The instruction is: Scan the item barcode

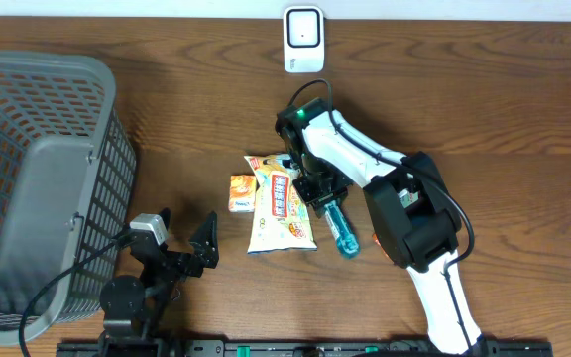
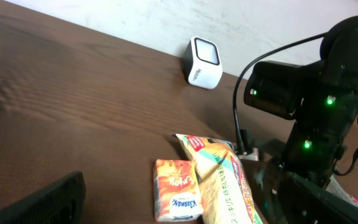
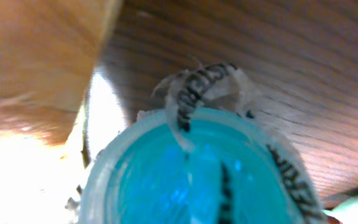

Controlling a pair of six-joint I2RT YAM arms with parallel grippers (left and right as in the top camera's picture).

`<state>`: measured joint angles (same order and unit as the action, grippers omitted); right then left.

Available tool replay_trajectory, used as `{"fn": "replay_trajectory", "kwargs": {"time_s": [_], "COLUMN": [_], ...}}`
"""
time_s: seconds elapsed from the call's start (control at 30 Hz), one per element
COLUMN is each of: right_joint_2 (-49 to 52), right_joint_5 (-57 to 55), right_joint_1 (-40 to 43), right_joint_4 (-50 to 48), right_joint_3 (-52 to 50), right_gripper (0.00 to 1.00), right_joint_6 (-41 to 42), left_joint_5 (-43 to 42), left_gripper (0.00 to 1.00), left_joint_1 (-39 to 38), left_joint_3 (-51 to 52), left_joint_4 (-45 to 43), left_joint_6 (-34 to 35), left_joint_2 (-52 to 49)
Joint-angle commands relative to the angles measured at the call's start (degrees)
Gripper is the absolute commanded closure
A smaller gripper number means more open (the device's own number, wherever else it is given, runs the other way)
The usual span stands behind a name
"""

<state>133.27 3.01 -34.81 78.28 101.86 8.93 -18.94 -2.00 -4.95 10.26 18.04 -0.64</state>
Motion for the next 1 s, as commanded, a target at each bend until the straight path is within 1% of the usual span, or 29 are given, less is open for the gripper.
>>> {"fn": "replay_trajectory", "kwargs": {"time_s": [0.0, 0.2, 0.3, 0.4, 0.47, 0.5, 0.57, 0.77, 0.87, 0.97], "right_joint_2": [3.4, 1.4, -1.3, -4.0, -5.6, -6.4, -8.3, -14.7, -19.6, -26.7], "right_joint_5": [11.5, 24.5, 30.2, 35.5, 40.5, 43.8, 46.0, 46.3, 47.4, 50.1], "right_joint_1": [1.2, 4.3, 5.9, 7.8, 9.0, 9.5, 10.2, 10.3, 9.8, 9.6], "right_joint_4": [-1.5, 5.6, 8.3, 13.3, 17.0, 19.3, 19.2, 19.3, 19.2, 19.0], "right_joint_3": [2.6, 9.2, 9.6, 9.6, 9.6, 9.6, 8.9, 8.6, 7.5, 3.5], "right_gripper": [0.99, 0.99, 0.99, 0.99, 0.99, 0.99, 0.99, 0.99, 0.99, 0.99], "right_joint_6": [-8.2, -19.4, -23.5, -28.6, -33.2, -37.0, -38.3, -39.7, -40.8, -43.8], "left_joint_5": [0.3, 0.3, 0.3, 0.3, 0.3, 0.3, 0.3, 0.3, 0.3, 0.3], "left_gripper": [0.02, 0.02, 0.02, 0.02, 0.02, 0.02, 0.02, 0.02, 0.02, 0.02], "left_joint_1": [-0.1, -0.1, -0.1, -0.1, -0.1, -0.1, -0.1, -0.1, -0.1, -0.1], "left_joint_3": [0.8, 0.8, 0.8, 0.8, 0.8, 0.8, 0.8, 0.8, 0.8, 0.8], "left_joint_4": [0.4, 0.4, 0.4, 0.4, 0.4, 0.4, 0.4, 0.4, 0.4, 0.4], "left_joint_6": [0.3, 0.3, 0.3, 0.3, 0.3, 0.3, 0.3, 0.3, 0.3, 0.3], "left_joint_2": [-0.1, -0.1, -0.1, -0.1, -0.1, -0.1, -0.1, -0.1, -0.1, -0.1]}}
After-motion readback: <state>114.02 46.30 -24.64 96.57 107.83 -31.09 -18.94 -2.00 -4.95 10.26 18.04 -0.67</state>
